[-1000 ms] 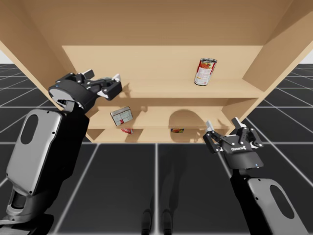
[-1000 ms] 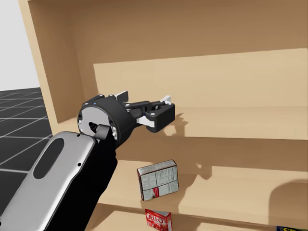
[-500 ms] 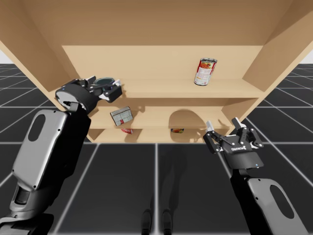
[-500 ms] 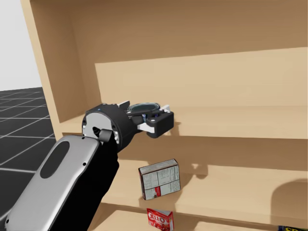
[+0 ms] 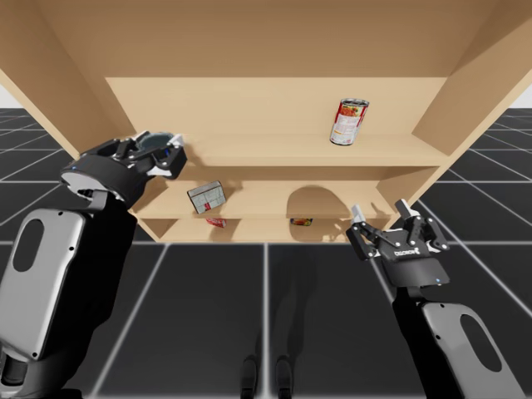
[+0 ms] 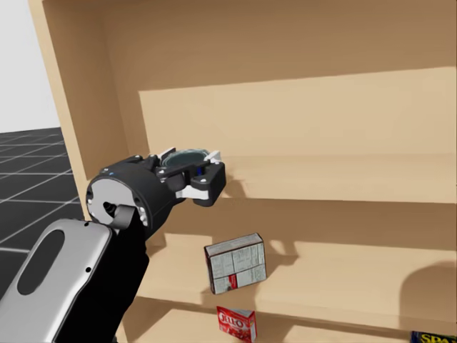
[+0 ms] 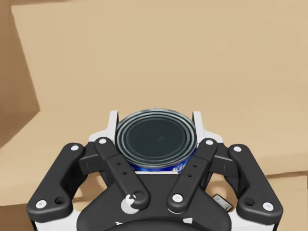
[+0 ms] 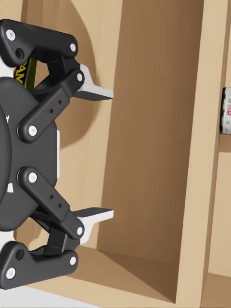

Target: Look through the shelves, find the tuna can, and take it.

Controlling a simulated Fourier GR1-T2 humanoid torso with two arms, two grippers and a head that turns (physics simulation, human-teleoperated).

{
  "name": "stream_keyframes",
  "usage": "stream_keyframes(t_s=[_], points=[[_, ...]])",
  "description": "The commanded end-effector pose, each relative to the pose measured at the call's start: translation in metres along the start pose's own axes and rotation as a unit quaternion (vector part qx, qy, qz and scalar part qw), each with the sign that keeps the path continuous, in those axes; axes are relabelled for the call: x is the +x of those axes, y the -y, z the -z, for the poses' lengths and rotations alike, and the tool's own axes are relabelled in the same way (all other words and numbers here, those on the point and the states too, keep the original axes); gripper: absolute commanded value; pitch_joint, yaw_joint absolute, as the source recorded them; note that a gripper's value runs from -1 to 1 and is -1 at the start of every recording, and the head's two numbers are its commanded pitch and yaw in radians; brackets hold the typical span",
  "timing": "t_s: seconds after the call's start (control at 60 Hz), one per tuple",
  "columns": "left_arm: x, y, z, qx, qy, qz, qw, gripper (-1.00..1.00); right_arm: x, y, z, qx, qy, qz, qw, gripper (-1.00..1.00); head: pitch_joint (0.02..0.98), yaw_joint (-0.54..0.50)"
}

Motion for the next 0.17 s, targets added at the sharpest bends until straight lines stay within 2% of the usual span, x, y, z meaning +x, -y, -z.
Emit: stream_keyframes(t_s=[0.017,0.167], points=[[-0.003,0.004,-0.031,-0.057,-0.117,0.015,0.9914,1.00,0.001,0.001,0.000,-0.001,0.001,0.000,1.0000,-1.00,0.344,0.29],[-0.001,0.005,-0.066,-0.065,-0.096,0.018,0.9930,1.00,0.001,0.001,0.000,-0.001,0.001,-0.001,1.0000,-1.00,0.344,0.29]])
